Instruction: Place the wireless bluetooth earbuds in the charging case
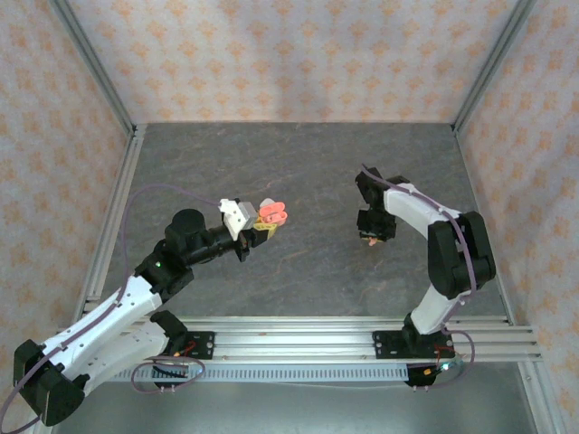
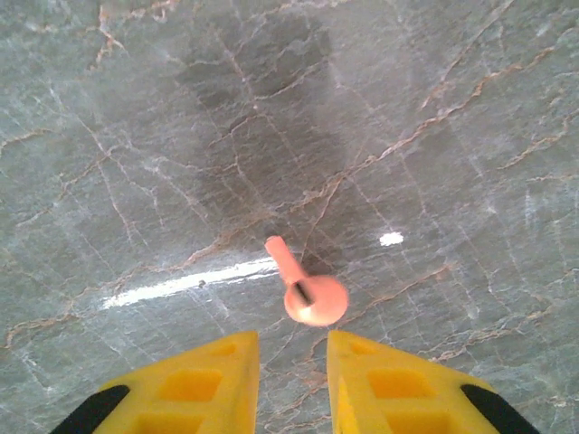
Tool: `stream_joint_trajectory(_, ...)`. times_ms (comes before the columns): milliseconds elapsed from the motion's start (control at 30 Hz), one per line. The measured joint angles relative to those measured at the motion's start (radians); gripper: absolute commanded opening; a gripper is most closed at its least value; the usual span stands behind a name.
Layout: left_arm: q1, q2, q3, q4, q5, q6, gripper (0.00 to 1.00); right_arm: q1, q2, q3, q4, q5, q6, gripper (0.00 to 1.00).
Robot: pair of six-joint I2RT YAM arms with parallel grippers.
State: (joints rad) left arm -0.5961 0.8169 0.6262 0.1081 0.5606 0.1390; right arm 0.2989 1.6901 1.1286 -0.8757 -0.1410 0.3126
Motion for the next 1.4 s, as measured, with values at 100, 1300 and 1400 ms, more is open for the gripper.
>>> stream_joint_trajectory(100, 0.0, 0.0, 0.0, 0.0, 0.0, 0.0, 0.0, -0.018, 0.001, 0.0, 0.005, -0.016, 0.001, 0.24)
stream_joint_trajectory(1300, 0.0, 0.024, 0.0, -0.022, -0.004, 0.019, 0.0, -0.093, 0.137, 0.113, 0.057, -0.068, -0.091, 0.18)
stream_joint_trajectory(1400, 0.0, 0.027, 0.0, -0.022, -0.003, 0.019, 0.0, -0.092, 0.193, 0.141, 0.059, -0.069, -0.106, 0.17)
